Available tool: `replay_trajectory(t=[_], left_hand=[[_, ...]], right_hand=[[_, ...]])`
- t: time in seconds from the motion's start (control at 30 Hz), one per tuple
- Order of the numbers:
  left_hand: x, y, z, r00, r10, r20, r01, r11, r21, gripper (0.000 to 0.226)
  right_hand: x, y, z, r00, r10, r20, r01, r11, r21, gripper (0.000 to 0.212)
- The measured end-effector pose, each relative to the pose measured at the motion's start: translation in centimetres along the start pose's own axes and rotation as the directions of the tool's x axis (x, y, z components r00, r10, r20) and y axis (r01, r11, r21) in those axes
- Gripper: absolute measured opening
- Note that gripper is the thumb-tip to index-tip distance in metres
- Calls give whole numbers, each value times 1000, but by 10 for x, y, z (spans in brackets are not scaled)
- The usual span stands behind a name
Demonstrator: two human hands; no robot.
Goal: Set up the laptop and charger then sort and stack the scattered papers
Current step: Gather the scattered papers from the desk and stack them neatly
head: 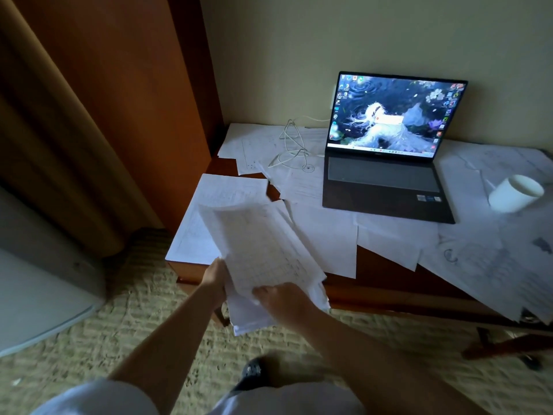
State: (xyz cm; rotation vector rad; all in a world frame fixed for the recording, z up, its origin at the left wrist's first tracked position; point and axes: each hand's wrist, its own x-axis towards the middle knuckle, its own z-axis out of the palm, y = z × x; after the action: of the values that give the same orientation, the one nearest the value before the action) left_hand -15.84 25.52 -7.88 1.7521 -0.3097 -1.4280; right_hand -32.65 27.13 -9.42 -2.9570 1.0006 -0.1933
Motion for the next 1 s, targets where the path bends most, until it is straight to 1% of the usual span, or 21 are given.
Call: replay_trajectory(t=[0.07,0.13,0.17,0.23,0.27,0.3,0.33,0.37,0.4,0.43,0.47,0.5,0.53,0.6,0.67,0.77,0.8,0.87,0.9,0.93,1.0], left_hand=[[0,-1,2,1000,-6,-17,6,1000,-3,19],[2,0,5,999,-4,-46,4,1000,2,23],[2,2,7,999,-9,-38,9,1000,-2,29],[1,5,9,1000,-10,10,10,1000,-29,47],[5,5,9,999,-1,34,2,1000,-5,52],[6,4,9,999,21,49,-24,998,62,49],[7,4,9,997,71,31,-75,984,161,38],[8,4,9,990,138,-8,-130,955,267,25],[9,4,10,976,207,-59,-174,921,349,18],[11,5,10,958,266,-105,-205,895,396,16],[11,6,9,937,319,-144,-236,880,413,16],[13,8,7,916,358,-182,-256,870,422,16],[15,9,4,897,384,-219,-265,864,429,16],[23,11,-5,862,424,-278,-260,840,477,17],[32,15,-13,836,482,-263,-280,786,551,20],[40,23,-16,834,523,-175,-327,725,606,21],[43,25,-16,835,530,-149,-341,711,616,24],[47,27,-16,835,538,-115,-352,684,639,27],[48,29,-17,833,542,-110,-356,677,644,26],[50,30,-19,834,542,-108,-356,675,646,25],[53,33,-24,839,531,-119,-338,679,652,23]], right_hand=[[-7,1,2,997,-20,78,20,1000,3,29],[-10,1,3,993,-55,101,43,992,118,30],[-10,2,1,992,-69,105,49,982,183,32],[-9,6,-10,980,-96,173,54,970,237,28],[-10,8,-16,974,-91,209,31,960,278,24],[-10,7,-21,972,-63,227,-16,943,333,26],[-10,7,-27,966,6,259,-108,918,383,35],[-8,10,-29,952,118,282,-235,872,429,42],[-6,15,-31,928,268,259,-367,783,503,45],[-2,25,-30,877,433,210,-470,678,565,47],[2,38,-26,808,565,169,-544,604,582,46],[4,52,-21,747,647,155,-611,575,544,44],[4,64,-16,716,679,162,-662,588,464,41],[2,80,-6,715,658,236,-699,671,247,42],[3,85,0,723,605,334,-670,731,126,49],[17,89,1,746,522,413,-585,811,32,61],[22,89,1,745,492,450,-550,835,-3,70],[30,87,1,717,462,521,-513,857,-55,89],[33,87,1,708,462,534,-500,862,-83,93],[34,87,0,709,466,529,-479,869,-124,90],[34,87,0,743,462,483,-420,885,-200,80]])
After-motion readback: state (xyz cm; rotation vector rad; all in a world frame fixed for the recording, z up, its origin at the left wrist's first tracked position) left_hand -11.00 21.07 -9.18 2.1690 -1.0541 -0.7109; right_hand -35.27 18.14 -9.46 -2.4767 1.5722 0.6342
